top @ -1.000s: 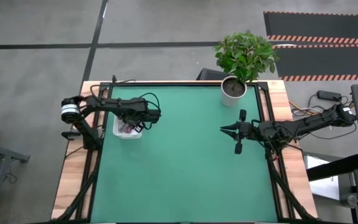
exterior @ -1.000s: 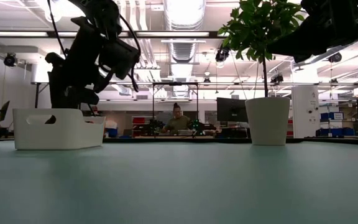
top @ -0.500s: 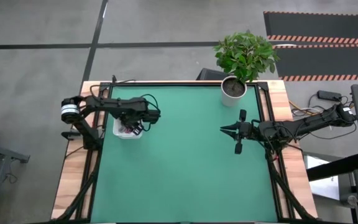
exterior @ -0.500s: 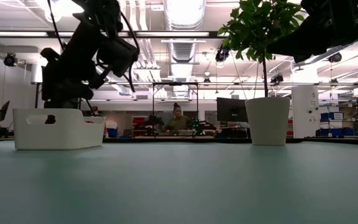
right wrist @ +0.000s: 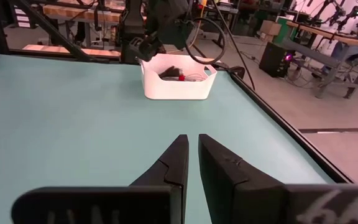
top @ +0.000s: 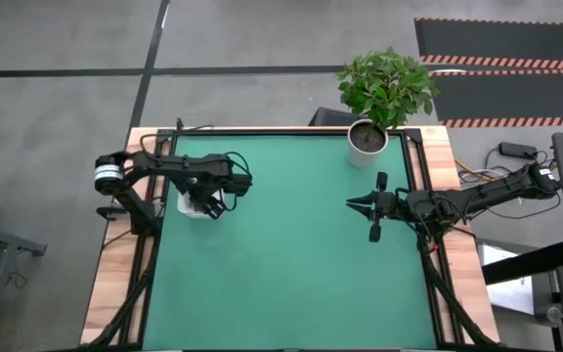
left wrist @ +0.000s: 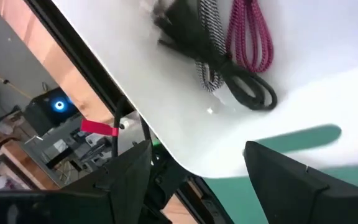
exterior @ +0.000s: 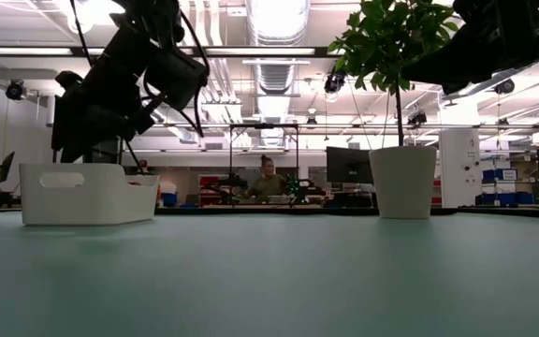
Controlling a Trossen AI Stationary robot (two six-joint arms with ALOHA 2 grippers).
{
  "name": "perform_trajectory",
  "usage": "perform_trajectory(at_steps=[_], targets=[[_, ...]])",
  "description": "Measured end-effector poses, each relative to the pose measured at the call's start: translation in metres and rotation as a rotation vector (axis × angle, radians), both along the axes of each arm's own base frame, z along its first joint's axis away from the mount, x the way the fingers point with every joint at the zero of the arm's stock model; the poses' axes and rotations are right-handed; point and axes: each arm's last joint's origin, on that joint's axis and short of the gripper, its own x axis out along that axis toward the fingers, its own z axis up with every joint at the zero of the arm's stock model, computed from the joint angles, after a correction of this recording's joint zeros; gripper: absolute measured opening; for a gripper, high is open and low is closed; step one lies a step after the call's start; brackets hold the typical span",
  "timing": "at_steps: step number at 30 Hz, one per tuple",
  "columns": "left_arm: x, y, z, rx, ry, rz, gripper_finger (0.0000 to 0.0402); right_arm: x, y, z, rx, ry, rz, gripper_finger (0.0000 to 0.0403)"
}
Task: Pick and place USB-C Cables
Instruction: Return to Home Position
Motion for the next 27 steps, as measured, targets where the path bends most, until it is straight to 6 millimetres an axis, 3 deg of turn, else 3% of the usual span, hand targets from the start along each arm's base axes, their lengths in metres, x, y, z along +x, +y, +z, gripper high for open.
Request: perform_trajectory(at_steps=[6, 12, 15, 20, 23, 27], targets=[[-0.001, -0.004, 0.009, -0.016, -0.038, -0.054, 0.0242, 0.0, 0.0, 0.0, 0.0, 0.001, 0.0, 0.0027], [-0.009, -0.014, 0.034, 0.011, -0.185, -0.227, 0.0242, 0.0, 0.0, -0.001, 0.0, 0.005, 0.0, 0.0027], [-0.009, -0.023, 0.047, 0.094, -0.396, -0.398, 0.0242, 0.0, 0.0, -0.001, 0.002, 0.008, -0.001, 0.0027], [-0.009, -0.033, 0.06, 0.208, -0.899, -0.684, 0.0228, 0.0, 0.002, -0.003, 0.009, 0.029, 0.065, 0.0027], [-0.021, -0.035, 0.058, 0.236, -1.107, -0.795, 0.0193, 0.0, 0.003, -0.004, -0.016, 0.037, 0.118, 0.0027], [-0.048, -0.037, 0.048, 0.278, -1.217, -0.849, 0.0123, -0.003, 0.003, 0.0, -0.063, 0.018, 0.13, 0.0027]])
